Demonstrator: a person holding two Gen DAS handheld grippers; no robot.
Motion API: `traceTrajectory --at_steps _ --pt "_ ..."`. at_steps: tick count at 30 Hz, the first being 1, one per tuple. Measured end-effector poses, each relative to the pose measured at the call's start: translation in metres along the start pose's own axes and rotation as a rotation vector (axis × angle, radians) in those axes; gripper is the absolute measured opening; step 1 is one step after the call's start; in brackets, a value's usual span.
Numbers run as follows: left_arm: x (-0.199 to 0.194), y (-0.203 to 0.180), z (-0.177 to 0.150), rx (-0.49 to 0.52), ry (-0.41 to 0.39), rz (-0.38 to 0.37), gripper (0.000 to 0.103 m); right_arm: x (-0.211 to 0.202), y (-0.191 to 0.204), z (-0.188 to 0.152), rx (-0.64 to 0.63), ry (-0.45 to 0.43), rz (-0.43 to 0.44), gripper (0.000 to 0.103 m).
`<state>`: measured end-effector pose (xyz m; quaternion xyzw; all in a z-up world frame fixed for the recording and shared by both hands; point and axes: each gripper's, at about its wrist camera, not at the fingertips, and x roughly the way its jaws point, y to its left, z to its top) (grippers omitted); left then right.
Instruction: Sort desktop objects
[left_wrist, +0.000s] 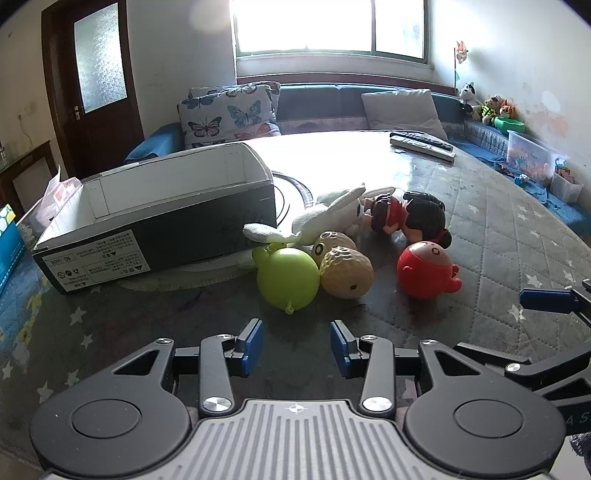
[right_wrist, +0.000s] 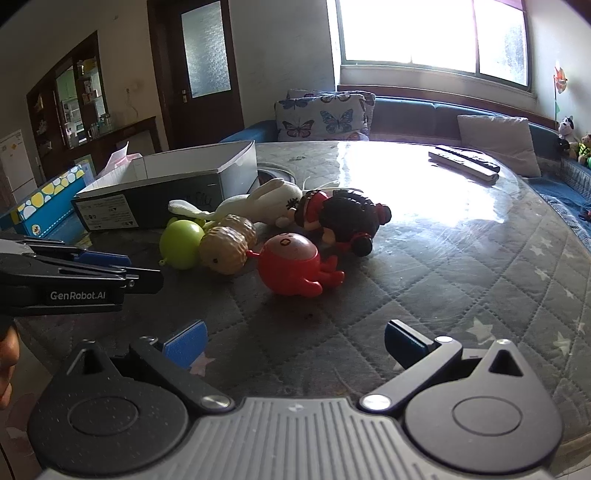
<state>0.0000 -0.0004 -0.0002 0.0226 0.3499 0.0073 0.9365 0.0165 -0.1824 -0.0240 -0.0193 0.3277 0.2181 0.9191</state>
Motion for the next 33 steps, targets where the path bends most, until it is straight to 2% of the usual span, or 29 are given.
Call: traceTrajectory --at_steps 33 --pt "0.011 -0.006 0.001 0.007 0.074 -0.022 0.043 0.018 0.005 -0.001 -0.034 0.067 0.017 0.103"
